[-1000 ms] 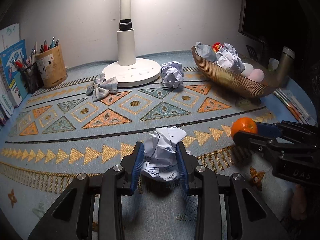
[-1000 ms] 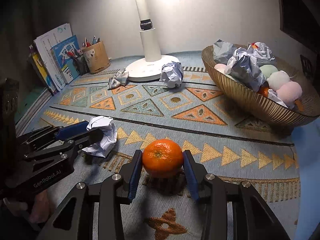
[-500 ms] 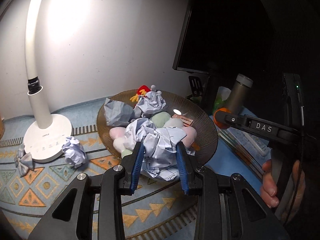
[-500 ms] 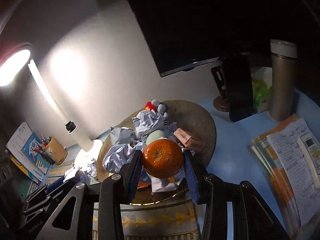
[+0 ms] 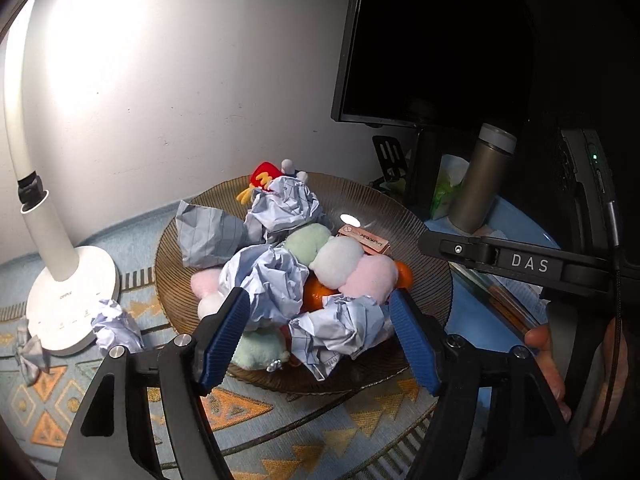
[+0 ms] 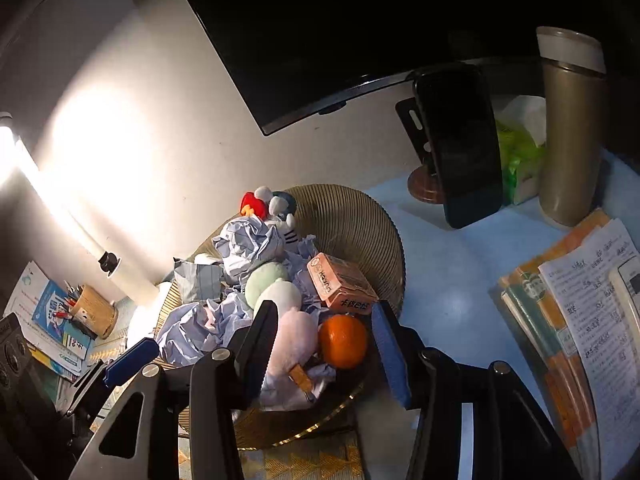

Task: Organize objects
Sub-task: 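Carry paper ball and orange into the brown bowl and release, then withdraw both grippers from the bowl back over the rug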

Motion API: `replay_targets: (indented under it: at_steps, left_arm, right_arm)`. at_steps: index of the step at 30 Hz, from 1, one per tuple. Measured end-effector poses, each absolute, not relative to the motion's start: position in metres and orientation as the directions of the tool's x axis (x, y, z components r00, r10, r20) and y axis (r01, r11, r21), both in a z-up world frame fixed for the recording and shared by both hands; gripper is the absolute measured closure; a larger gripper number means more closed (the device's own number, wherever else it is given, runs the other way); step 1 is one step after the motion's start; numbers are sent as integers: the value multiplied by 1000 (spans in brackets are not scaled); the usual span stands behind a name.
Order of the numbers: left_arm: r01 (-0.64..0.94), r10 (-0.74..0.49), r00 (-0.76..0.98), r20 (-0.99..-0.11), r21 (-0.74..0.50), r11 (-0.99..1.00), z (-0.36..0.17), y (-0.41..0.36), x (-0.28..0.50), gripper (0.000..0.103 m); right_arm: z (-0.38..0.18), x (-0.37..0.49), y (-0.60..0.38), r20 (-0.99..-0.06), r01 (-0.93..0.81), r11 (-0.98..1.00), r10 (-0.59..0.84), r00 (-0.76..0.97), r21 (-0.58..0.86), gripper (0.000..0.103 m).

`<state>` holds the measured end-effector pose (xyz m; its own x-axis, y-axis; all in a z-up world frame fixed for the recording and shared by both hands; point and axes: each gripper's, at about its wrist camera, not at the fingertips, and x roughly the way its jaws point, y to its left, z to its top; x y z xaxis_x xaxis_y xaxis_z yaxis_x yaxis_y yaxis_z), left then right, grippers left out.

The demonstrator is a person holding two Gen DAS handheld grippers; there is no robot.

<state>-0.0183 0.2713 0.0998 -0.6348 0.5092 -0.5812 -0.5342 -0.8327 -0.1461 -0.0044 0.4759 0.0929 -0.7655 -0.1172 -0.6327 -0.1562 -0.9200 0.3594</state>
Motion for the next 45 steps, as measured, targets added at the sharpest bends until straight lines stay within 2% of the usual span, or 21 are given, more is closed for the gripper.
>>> replay_targets:
  at_steps: [6, 10, 14, 16, 20, 22, 25, 26, 27, 29, 30, 35, 41, 45]
  left_arm:
    - [-461, 509, -682, -525, -232, -857, 112, 204, 13, 32]
    - [-363, 447, -741, -502, -260, -895, 117, 140, 41, 32]
    - [-234, 305, -798, -520, -198, -952, 112, 80, 64, 32]
    - [-165, 259, -803, -537, -218, -962, 101, 52, 67, 32]
    - [-21, 158, -789, -594, -231, -973, 67, 7, 65, 32]
    - [8, 155, -777, -610, -255, -967, 54, -7, 63, 32]
    - [48, 149, -778, -611, -294, -955, 41, -21, 59, 32]
    - [68, 134, -775, -618, -292, -954, 38, -23, 57, 32]
    - [79, 132, -770, -625, -298, -951, 36, -24, 56, 32]
    - [95, 115, -762, -638, -285, -954, 33, -21, 54, 32]
    - [106, 91, -755, -649, -258, -960, 32, -18, 53, 32]
    - [87, 51, -760, -647, -179, -980, 34, -4, 56, 32]
    - [84, 51, -759, -649, -176, -981, 34, -5, 56, 32]
    - [89, 54, -756, -652, -185, -979, 34, -7, 55, 32]
  right_arm:
    - [97, 20, 456, -617, -112, -916, -166, -770, 386, 55]
    - [114, 40, 414, -585, -12, -927, -226, -779, 375, 55]
    - [122, 57, 362, -554, 122, -913, -338, -761, 389, 55]
    - [121, 62, 333, -552, 175, -908, -374, -745, 380, 55]
    - [95, 59, 275, -597, 230, -912, -398, -697, 340, 52]
    - [75, 54, 253, -613, 247, -919, -390, -688, 308, 52]
    - [47, 50, 232, -608, 266, -941, -337, -719, 207, 52]
    - [38, 46, 228, -642, 248, -953, -300, -705, 172, 52]
    - [34, 41, 226, -668, 244, -956, -289, -685, 163, 52]
    - [34, 41, 225, -653, 253, -955, -292, -698, 157, 48]
    - [33, 40, 225, -655, 241, -960, -275, -704, 144, 37]
    - [28, 38, 217, -676, 228, -970, -227, -701, 89, 36]
    - [26, 41, 206, -687, 245, -969, -187, -703, 13, 36]
    - [26, 39, 209, -687, 233, -972, -186, -702, 26, 28]
